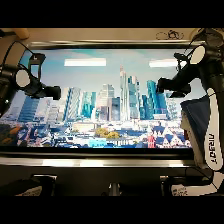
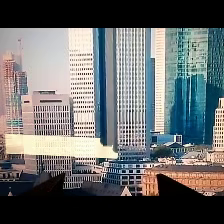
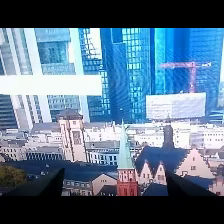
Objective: Fold the shirts.
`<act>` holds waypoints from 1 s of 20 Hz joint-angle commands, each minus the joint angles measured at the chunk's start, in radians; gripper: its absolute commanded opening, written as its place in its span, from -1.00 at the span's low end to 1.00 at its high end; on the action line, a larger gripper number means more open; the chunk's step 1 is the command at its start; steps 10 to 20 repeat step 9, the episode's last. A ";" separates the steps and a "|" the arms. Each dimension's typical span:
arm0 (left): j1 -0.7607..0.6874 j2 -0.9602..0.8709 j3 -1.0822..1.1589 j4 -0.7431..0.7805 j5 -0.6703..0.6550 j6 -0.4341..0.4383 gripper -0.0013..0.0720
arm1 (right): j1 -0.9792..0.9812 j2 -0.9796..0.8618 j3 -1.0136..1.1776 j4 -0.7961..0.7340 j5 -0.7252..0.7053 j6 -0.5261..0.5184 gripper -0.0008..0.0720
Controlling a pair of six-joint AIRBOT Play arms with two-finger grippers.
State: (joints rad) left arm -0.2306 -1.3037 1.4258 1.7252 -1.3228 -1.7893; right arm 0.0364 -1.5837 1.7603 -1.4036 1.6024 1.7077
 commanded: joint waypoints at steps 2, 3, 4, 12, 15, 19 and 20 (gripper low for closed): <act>-0.002 0.003 -0.011 0.006 0.012 -0.014 0.88 | 0.015 -0.014 0.001 -0.022 0.021 0.001 0.88; -0.001 0.000 -0.011 0.006 0.012 -0.014 0.88 | 0.015 -0.014 0.002 -0.022 0.022 0.002 0.88; -0.001 -0.002 -0.011 0.006 0.012 -0.014 0.88 | 0.015 -0.014 0.001 -0.022 0.022 0.001 0.88; -0.002 -0.003 -0.011 0.006 0.012 -0.014 0.88 | 0.015 -0.014 0.001 -0.022 0.021 0.001 0.88; -0.002 -0.003 -0.011 0.006 0.012 -0.014 0.88 | 0.015 -0.014 0.001 -0.022 0.021 0.001 0.88; -0.002 -0.003 -0.011 0.006 0.012 -0.014 0.88 | 0.015 -0.014 0.001 -0.022 0.021 0.001 0.88; -0.002 -0.003 -0.011 0.006 0.012 -0.014 0.88 | 0.015 -0.014 0.001 -0.022 0.021 0.001 0.88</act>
